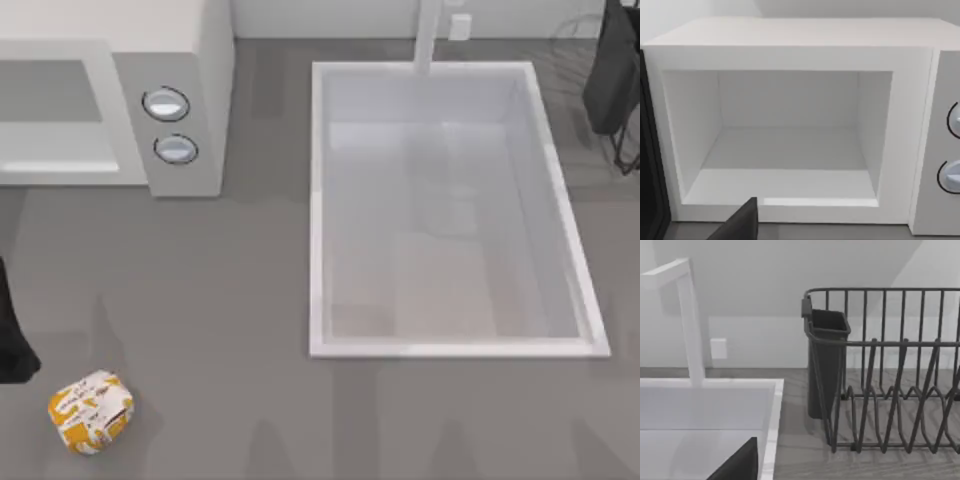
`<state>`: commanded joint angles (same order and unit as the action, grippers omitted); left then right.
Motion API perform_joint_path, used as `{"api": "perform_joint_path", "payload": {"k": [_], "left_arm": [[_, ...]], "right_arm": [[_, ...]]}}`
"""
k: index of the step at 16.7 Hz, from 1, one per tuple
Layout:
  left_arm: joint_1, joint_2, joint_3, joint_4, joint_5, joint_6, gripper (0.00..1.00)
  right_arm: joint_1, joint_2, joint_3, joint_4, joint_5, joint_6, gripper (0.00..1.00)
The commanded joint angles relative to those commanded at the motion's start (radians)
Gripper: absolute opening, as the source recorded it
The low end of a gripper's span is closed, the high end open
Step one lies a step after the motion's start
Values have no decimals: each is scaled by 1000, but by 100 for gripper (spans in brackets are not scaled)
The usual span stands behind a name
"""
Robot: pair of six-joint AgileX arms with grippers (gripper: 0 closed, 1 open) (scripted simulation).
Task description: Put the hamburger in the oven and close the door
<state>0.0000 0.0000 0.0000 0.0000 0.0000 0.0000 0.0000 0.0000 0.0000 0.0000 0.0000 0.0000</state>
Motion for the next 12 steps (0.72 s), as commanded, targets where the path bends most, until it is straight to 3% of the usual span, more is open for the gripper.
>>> {"api": "perform_joint_path", "payload": {"k": [6, 12], "left_arm": [[-11, 109, 72, -89, -20, 59, 100], [-116, 542, 324, -376, -13, 220, 100]], "right_arm": [[0, 0, 0, 0, 0, 0, 100], [0, 0, 0, 0, 0, 0, 100]]}}
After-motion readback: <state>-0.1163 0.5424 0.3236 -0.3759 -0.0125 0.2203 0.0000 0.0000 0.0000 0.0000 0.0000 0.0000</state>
